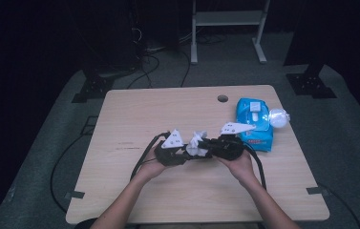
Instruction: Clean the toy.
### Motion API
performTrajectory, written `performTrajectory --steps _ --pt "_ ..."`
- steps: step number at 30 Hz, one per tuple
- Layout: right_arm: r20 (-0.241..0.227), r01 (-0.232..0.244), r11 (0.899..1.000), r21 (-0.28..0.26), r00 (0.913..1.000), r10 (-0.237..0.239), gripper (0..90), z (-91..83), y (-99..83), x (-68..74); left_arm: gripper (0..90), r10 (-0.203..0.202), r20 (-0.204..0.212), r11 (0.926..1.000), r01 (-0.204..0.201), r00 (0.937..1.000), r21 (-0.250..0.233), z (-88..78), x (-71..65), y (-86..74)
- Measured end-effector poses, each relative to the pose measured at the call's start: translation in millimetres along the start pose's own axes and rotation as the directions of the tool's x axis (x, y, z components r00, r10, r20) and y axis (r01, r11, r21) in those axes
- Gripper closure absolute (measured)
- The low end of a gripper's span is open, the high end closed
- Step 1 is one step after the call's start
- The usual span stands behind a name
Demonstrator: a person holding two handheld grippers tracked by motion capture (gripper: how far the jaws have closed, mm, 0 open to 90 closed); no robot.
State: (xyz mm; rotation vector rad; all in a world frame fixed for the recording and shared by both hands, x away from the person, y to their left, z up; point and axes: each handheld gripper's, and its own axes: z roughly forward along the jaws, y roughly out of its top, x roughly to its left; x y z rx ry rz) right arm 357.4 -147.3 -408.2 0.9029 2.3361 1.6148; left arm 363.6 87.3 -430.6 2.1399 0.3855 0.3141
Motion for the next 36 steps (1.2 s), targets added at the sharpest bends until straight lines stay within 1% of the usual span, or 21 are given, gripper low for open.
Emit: performTrajectory --steps 2,4,6,8,10,12,13,15,17,19,21,22,23,25,26,27,29,31,32,33,36 --pt "0.018 0.002 1.000 0.024 0.9998 -0.002 82.4 3.6 -5.0 -4.5 68.0 -0.013 -0.002 0.9997 0.014 0.9999 0.020 3.2 1.9 -6.4" --pt "0.040 -0.009 0.999 0.044 0.9992 0.008 82.3 6.6 -10.5 -10.2 67.9 -0.042 0.006 0.9989 0.042 0.9991 0.020 4.5 5.9 -10.7" --pt "0.071 0.000 0.998 0.065 0.9975 -0.004 82.2 7.8 -15.3 -13.8 67.8 -0.040 0.003 0.9987 0.040 0.9992 0.032 4.2 8.5 -12.5" --pt "0.087 0.002 0.997 0.073 0.9962 -0.008 82.2 6.1 -17.4 -16.7 67.7 -0.043 0.016 0.9980 0.042 0.9989 0.047 4.8 9.7 -14.6" --pt "0.134 0.027 0.996 0.086 0.9902 -0.039 82.2 3.2 -17.7 -18.5 67.4 -0.047 0.029 0.9970 0.045 0.9985 0.063 6.2 11.0 -17.0" --pt "0.138 0.018 0.996 0.087 0.9900 -0.030 82.2 2.1 -19.0 -21.1 67.4 -0.046 0.034 0.9972 0.044 0.9984 0.061 6.6 11.5 -17.6" --pt "0.147 0.026 0.995 0.095 0.9883 -0.040 82.2 2.4 -20.3 -21.8 67.3 -0.044 0.035 0.9971 0.042 0.9984 0.064 6.9 11.3 -17.1" --pt "0.148 0.025 0.995 0.091 0.9882 -0.039 82.2 2.9 -21.5 -21.7 63.0 -0.043 0.041 0.9967 0.040 0.9982 0.071 8.1 11.0 -16.0" --pt "0.147 0.029 0.995 0.096 0.9882 -0.043 82.2 3.8 -20.5 -19.4 58.7 -0.029 0.037 0.9959 0.025 0.9989 0.087 11.9 9.0 -14.3" --pt "0.133 0.036 0.995 0.095 0.9900 -0.049 82.2 7.1 -19.9 -15.5 52.1 -0.018 0.033 0.9944 0.014 0.9993 0.105 18.0 7.2 -11.8" --pt "0.117 0.055 0.993 0.102 0.9909 -0.067 82.1 11.9 -19.1 -10.0 49.1 -0.013 0.030 0.9947 0.010 0.9995 0.103 22.6 6.0 -9.4" --pt "0.105 0.066 0.992 0.104 0.9914 -0.077 82.1 14.9 -18.5 -6.9 46.8 -0.017 0.024 0.9946 0.014 0.9996 0.103 25.3 6.0 -7.8" --pt "0.102 0.079 0.991 0.105 0.9908 -0.089 82.1 18.0 -17.7 -4.0 45.7 -0.025 0.026 0.9942 0.022 0.9994 0.105 26.7 5.9 -6.8" --pt "0.103 0.087 0.991 0.105 0.9898 -0.098 82.1 19.8 -16.5 -2.5 44.2 -0.021 0.010 0.9928 0.019 0.9997 0.118 29.5 6.0 -4.8" --pt "0.105 0.088 0.990 0.107 0.9895 -0.099 82.1 19.4 -16.2 -3.2 48.1 -0.003 0.013 0.9925 0.001 0.9999 0.122 29.3 6.1 -4.2" --pt "0.110 0.086 0.990 0.110 0.9890 -0.098 82.1 18.0 -16.1 -4.8 56.9 0.012 0.004 0.9934 -0.012 0.9999 0.114 29.2 5.3 -4.0" --pt "0.134 0.076 0.991 0.109 0.9869 -0.091 82.1 12.7 -17.5 -11.0 61.8 0.009 -0.002 0.9933 -0.008 1.0000 0.115 28.7 5.8 -3.8" --pt "0.149 0.062 0.993 0.104 0.9858 -0.077 82.1 7.1 -18.9 -17.1 63.9 0.003 -0.004 0.9936 -0.003 1.0000 0.113 28.5 6.3 -4.3" --pt "0.175 0.065 0.992 0.107 0.9812 -0.083 82.1 3.2 -19.8 -20.8 63.9 0.003 -0.004 0.9935 -0.003 1.0000 0.114 28.3 6.3 -4.4" --pt "0.188 0.064 0.992 0.108 0.9785 -0.084 82.1 0.6 -20.3 -23.0 64.1 0.007 -0.004 0.9932 -0.007 1.0000 0.116 28.0 6.1 -4.3" --pt "0.229 0.039 0.995 0.097 0.9715 -0.061 82.1 -10.2 -22.5 -33.3 64.3 0.011 -0.006 0.9932 -0.010 0.9999 0.116 27.9 5.6 -4.2"
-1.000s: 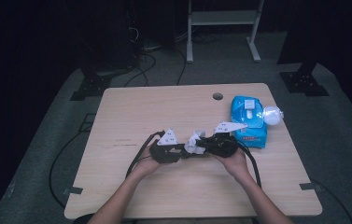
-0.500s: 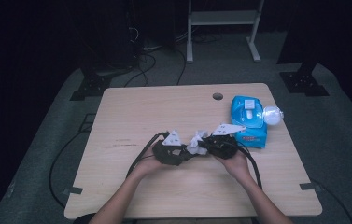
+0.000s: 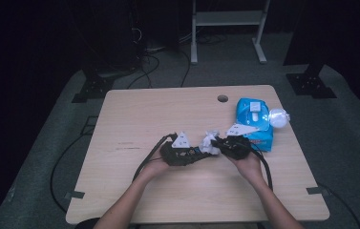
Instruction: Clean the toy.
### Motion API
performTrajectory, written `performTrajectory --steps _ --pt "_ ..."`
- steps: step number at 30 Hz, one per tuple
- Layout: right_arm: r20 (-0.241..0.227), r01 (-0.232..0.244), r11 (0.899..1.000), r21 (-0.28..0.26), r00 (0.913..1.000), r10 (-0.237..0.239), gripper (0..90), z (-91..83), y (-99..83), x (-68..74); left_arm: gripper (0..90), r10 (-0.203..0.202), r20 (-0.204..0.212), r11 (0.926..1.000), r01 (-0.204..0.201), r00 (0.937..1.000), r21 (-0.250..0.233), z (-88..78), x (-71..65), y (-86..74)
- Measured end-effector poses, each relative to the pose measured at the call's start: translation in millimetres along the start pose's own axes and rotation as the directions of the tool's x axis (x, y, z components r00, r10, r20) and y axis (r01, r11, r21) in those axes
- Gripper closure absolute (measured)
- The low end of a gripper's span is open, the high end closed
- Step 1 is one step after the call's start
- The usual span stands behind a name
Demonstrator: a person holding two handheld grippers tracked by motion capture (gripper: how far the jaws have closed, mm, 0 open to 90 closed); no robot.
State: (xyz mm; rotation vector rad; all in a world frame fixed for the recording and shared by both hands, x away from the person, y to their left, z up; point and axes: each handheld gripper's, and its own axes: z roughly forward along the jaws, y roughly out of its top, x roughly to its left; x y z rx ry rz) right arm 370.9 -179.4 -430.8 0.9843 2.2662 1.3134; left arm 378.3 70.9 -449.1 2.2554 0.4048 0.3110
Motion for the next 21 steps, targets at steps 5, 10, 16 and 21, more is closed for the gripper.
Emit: performTrajectory --steps 5,10,16,21 --pt "0.049 -0.041 0.999 -0.004 0.9979 0.041 82.1 -9.7 -5.6 -17.3 64.4 0.003 0.006 1.0000 -0.003 1.0000 -0.001 -0.9 0.7 -0.7" --pt "0.030 -0.073 0.997 0.006 0.9969 0.073 82.1 -6.7 -9.2 -21.4 64.6 0.002 0.016 1.0000 -0.002 0.9999 0.000 -4.7 1.8 -3.6" --pt "-0.034 -0.086 0.996 0.006 0.9957 0.086 82.1 -0.8 -8.3 -10.5 64.4 0.017 0.058 0.9992 -0.019 0.9982 0.034 -18.1 8.0 -10.5" --pt "-0.088 -0.081 0.997 0.004 0.9928 0.081 82.1 5.1 -6.8 4.3 61.2 0.005 0.066 0.9993 -0.007 0.9978 0.036 -25.8 13.3 -13.1"
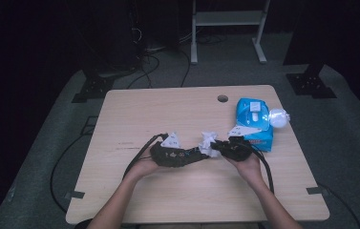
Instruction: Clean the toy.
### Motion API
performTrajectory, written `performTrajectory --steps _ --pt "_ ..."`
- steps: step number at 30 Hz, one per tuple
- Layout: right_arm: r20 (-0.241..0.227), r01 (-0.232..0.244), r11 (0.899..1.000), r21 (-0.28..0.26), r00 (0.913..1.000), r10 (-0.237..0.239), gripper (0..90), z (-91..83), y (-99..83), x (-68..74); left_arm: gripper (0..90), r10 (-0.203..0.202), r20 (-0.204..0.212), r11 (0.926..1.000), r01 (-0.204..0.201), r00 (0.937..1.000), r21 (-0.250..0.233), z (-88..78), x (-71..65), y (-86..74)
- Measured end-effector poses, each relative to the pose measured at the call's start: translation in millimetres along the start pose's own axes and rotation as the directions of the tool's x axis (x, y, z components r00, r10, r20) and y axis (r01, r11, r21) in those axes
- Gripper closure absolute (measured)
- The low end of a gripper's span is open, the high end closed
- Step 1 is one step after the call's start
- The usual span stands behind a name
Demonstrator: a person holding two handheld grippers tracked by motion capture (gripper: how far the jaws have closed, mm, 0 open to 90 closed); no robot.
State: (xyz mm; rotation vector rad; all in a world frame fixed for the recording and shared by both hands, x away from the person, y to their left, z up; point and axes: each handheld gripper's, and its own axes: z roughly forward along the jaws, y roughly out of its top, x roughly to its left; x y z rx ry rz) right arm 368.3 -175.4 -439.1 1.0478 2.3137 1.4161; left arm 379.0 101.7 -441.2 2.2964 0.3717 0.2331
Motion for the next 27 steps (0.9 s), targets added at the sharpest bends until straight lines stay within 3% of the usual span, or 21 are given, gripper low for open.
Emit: performTrajectory --steps 6,8,10,14,20,24,27 --pt "-0.051 0.023 1.000 -0.005 0.9984 -0.024 82.1 8.3 1.2 14.1 50.9 0.031 -0.044 0.9987 -0.030 0.9985 0.040 0.2 -3.9 9.0" --pt "-0.065 0.012 1.000 -0.011 0.9978 -0.012 82.1 7.6 0.8 10.9 50.0 0.030 -0.041 0.9988 -0.028 0.9987 0.041 2.2 -4.8 11.0" --pt "-0.049 -0.002 1.000 -0.017 0.9988 0.001 82.1 5.3 0.5 6.3 55.3 0.047 -0.056 0.9978 -0.045 0.9973 0.050 2.3 -5.3 13.4" --pt "-0.032 -0.047 0.999 -0.023 0.9984 0.046 82.1 0.7 -4.2 -5.7 59.7 0.062 -0.037 0.9963 -0.060 0.9974 0.062 1.8 -6.8 15.0" --pt "-0.044 -0.065 0.998 -0.010 0.9969 0.065 82.1 4.9 -6.9 -7.5 53.6 0.059 -0.023 0.9945 -0.057 0.9980 0.088 11.3 -8.8 25.8" --pt "-0.040 -0.064 0.998 -0.007 0.9972 0.063 82.1 3.0 -7.0 -10.0 49.0 0.065 -0.012 0.9900 -0.063 0.9978 0.126 21.4 -8.3 36.4" --pt "-0.039 -0.076 0.997 -0.005 0.9964 0.075 82.1 0.8 -8.8 -13.4 45.6 0.082 -0.032 0.9761 -0.074 0.9961 0.205 31.8 -7.2 42.4"
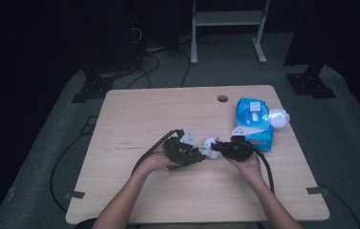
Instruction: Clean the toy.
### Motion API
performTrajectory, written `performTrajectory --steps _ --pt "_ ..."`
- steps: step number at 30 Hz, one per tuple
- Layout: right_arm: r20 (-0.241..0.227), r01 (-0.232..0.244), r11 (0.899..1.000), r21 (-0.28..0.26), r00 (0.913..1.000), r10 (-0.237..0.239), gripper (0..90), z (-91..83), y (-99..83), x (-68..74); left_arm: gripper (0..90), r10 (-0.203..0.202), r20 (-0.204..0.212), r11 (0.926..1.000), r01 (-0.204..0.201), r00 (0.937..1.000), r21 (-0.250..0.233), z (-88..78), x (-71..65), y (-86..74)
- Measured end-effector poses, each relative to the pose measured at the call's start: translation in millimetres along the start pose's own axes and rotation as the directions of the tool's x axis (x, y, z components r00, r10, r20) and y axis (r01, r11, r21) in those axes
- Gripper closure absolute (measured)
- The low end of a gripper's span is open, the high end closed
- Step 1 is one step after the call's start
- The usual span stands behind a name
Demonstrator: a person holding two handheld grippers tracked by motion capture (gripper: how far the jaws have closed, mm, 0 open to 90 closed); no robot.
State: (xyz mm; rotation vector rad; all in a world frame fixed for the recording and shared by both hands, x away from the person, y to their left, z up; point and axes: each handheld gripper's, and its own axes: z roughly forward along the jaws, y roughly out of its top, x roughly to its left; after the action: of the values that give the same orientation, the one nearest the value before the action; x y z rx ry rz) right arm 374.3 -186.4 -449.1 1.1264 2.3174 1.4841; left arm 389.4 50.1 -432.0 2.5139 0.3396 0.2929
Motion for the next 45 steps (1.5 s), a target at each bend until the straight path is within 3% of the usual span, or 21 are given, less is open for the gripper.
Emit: performTrajectory --steps 3,5,7,9,11,15,20,24,27,30,32,34,35,40,45 --pt "-0.007 -0.008 1.000 0.003 0.9999 0.008 82.1 0.1 -2.4 -2.5 45.3 -0.002 -0.018 0.9983 0.003 0.9998 0.058 9.4 -1.0 4.3" --pt "-0.010 -0.010 1.000 0.008 0.9999 0.010 82.1 0.7 -2.9 -2.6 54.8 0.018 -0.015 0.9982 -0.017 0.9997 0.058 11.3 -4.1 5.7" --pt "-0.013 -0.007 1.000 0.002 0.9999 0.007 82.1 0.5 -2.4 -2.3 56.5 0.016 -0.008 0.9986 -0.016 0.9998 0.050 9.9 -4.3 6.8" --pt "-0.014 -0.010 1.000 -0.004 0.9999 0.010 82.1 -0.9 -1.3 -2.4 57.0 0.025 -0.040 0.9996 -0.024 0.9989 0.014 5.1 -5.2 6.2" --pt "-0.016 -0.021 0.999 -0.028 0.9996 0.021 82.1 -5.1 0.9 -3.5 56.9 0.011 -0.036 0.9987 -0.013 0.9993 -0.049 -2.6 -3.5 3.7" --pt "-0.035 -0.011 0.997 -0.079 0.9993 0.009 82.1 -15.0 9.0 0.8 56.9 -0.028 -0.024 0.9824 0.023 0.9993 -0.186 -21.8 -4.4 -2.2" --pt "-0.098 0.054 0.987 -0.152 0.9927 -0.069 82.1 -22.8 29.1 30.9 57.0 -0.004 -0.041 0.9741 -0.005 0.9992 -0.226 -24.8 -13.5 -4.1" --pt "-0.104 0.116 0.980 -0.164 0.9855 -0.134 82.1 -22.3 38.1 49.3 57.0 0.008 -0.044 0.9702 -0.018 0.9990 -0.242 -27.8 -16.8 -2.8" --pt "-0.088 0.112 0.980 -0.162 0.9880 -0.127 82.1 -22.6 36.8 44.6 57.0 -0.010 -0.035 0.9641 0.001 0.9993 -0.266 -30.3 -16.0 -5.0" --pt "-0.074 0.079 0.985 -0.155 0.9930 -0.092 82.1 -22.0 30.9 33.3 57.0 -0.012 -0.030 0.9635 0.004 0.9995 -0.268 -31.1 -14.6 -7.5" --pt "-0.051 0.068 0.988 -0.139 0.9958 -0.076 82.2 -21.4 27.0 27.0 57.0 -0.030 -0.019 0.9573 0.023 0.9994 -0.288 -31.1 -14.5 -8.3" --pt "-0.059 0.045 0.989 -0.141 0.9968 -0.054 82.1 -20.7 23.8 22.4 57.0 -0.025 -0.020 0.9585 0.018 0.9995 -0.284 -30.6 -14.5 -8.1" --pt "-0.059 0.046 0.989 -0.141 0.9968 -0.055 82.2 -21.0 24.1 23.0 57.0 -0.020 -0.024 0.9592 0.012 0.9995 -0.282 -30.7 -14.4 -7.8" --pt "-0.079 0.072 0.982 -0.175 0.9930 -0.087 82.2 -25.0 32.8 32.1 57.0 -0.028 -0.020 0.9488 0.020 0.9994 -0.315 -34.6 -14.1 -7.9" --pt "-0.067 0.040 0.986 -0.165 0.9964 -0.052 82.1 -22.4 26.9 23.4 57.0 -0.027 -0.025 0.9427 0.017 0.9993 -0.333 -41.1 -12.5 -8.2"
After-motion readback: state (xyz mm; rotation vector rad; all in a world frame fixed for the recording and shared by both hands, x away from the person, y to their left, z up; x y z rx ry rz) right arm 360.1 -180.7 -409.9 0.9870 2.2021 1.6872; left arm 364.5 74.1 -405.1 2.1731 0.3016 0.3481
